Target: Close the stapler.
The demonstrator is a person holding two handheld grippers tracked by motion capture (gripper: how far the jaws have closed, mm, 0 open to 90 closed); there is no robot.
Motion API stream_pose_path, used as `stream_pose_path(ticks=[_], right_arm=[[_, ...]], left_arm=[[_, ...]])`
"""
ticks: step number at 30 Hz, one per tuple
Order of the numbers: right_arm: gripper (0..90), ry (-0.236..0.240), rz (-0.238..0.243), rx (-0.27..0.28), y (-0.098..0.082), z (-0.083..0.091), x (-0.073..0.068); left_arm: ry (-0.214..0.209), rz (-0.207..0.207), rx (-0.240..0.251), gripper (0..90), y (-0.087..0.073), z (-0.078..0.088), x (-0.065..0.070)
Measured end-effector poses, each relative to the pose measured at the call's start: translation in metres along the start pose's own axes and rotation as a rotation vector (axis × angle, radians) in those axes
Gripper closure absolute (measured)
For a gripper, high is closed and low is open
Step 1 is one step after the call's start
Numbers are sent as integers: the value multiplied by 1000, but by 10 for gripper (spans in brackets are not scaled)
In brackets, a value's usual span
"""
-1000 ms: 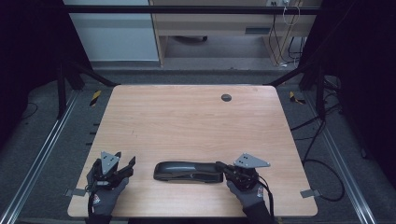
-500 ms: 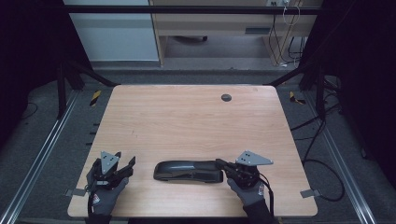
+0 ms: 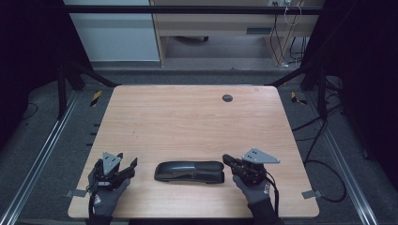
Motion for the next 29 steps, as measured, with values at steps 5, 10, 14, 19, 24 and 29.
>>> stream_pose_path(ticks=[5, 10, 14, 19, 24, 29], right_arm=[[772, -86, -27, 3, -4, 7, 25], [645, -154, -65, -24, -16, 11, 50], [545, -193, -81, -40, -26, 14, 65], [425, -293, -99, -87, -42, 19, 91], [397, -341, -115, -117, -52, 26, 107], [368, -403, -103, -142, -60, 34, 121]], left_arm=[[-14, 2, -12, 400, -2, -2, 1], [-23, 9, -28, 395, -5, -4, 0], [-33, 11, -48, 383, -8, -7, 1], [-41, 6, -66, 359, -11, -9, 0], [-38, 16, -89, 324, -15, -12, -5], [-30, 14, -116, 283, -19, -15, -11]])
Point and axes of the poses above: each handheld gripper's, and its own axes: z roughly backward along the jaws, y roughly out of its top, x roughly to its right, the point moved 8 cm from there along -z, roughly forward along the jaws, and after that the axes turned 3 degrees about x, right-handed, at the moved point
